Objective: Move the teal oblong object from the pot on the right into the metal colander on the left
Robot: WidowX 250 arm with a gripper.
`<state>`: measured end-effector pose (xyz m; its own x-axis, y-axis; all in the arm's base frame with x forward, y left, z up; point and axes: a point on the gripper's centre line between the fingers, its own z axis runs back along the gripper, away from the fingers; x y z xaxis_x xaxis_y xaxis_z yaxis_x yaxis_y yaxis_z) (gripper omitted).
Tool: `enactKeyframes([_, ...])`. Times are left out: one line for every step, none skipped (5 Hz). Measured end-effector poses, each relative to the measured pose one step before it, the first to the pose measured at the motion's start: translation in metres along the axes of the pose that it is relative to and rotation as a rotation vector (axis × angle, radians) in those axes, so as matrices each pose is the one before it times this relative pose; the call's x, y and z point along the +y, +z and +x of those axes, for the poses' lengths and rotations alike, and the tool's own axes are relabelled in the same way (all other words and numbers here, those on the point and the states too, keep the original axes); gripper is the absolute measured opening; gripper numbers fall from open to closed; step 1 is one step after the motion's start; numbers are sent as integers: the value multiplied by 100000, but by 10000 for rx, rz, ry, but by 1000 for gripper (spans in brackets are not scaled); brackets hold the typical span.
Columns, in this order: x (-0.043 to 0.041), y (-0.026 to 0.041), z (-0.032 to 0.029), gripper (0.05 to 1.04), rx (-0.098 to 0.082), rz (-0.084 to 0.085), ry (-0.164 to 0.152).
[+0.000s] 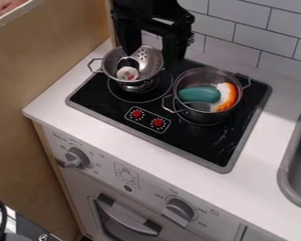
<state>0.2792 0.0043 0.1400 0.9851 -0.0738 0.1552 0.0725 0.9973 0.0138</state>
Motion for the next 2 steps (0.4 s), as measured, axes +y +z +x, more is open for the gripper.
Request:
enactKeyframes([97, -601, -167, 999, 191, 80, 168])
enactKeyframes([954, -766, 2099, 999, -544, 1044, 2394])
